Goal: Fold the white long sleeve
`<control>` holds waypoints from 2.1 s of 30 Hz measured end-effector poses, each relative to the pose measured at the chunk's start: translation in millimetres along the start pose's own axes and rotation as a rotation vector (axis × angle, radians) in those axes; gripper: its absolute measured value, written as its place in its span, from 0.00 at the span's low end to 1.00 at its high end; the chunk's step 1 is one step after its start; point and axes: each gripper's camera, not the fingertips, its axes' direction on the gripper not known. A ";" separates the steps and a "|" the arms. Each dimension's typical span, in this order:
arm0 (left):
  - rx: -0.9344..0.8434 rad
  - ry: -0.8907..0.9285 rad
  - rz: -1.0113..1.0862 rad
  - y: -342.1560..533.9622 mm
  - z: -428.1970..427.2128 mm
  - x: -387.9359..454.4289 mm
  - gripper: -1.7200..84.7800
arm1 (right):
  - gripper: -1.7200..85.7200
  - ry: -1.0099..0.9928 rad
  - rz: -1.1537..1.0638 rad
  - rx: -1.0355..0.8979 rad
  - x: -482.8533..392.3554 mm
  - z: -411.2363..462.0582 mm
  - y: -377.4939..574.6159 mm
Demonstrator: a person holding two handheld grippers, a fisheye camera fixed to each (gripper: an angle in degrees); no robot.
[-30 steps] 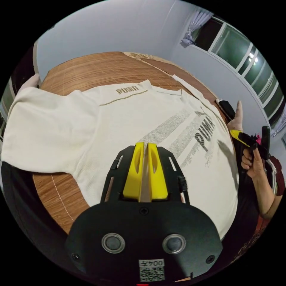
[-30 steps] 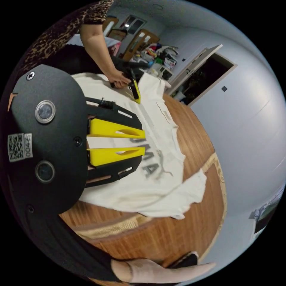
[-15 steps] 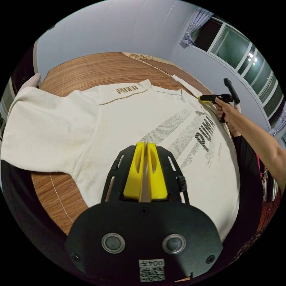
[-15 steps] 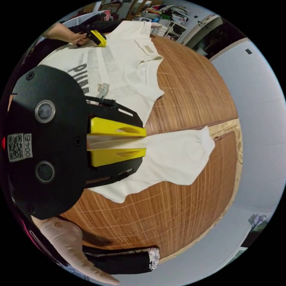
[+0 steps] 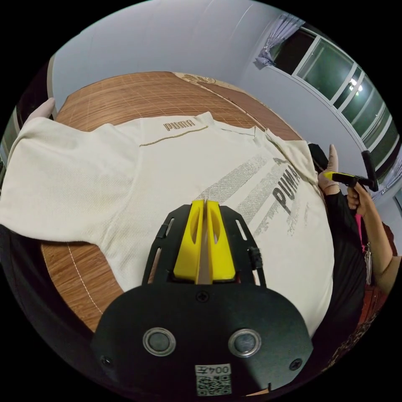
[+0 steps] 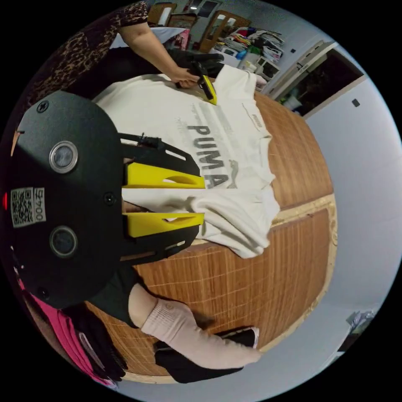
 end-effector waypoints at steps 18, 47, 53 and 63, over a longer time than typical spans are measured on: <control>0.005 -0.036 0.015 -1.2 12.5 7.2 0.03 | 0.03 0.109 0.015 0.111 -10.9 2.9 -81.7; -0.003 0.003 -0.005 -9.4 8.0 -7.1 0.03 | 0.15 0.016 0.207 0.335 54.6 -51.4 126.1; -0.010 0.057 -0.030 -11.9 2.3 -19.1 0.04 | 0.16 0.058 0.040 0.216 14.2 21.1 114.2; 0.112 -0.022 0.047 -70.3 -10.1 -23.8 0.12 | 0.16 0.082 -0.033 0.179 -6.2 59.4 108.0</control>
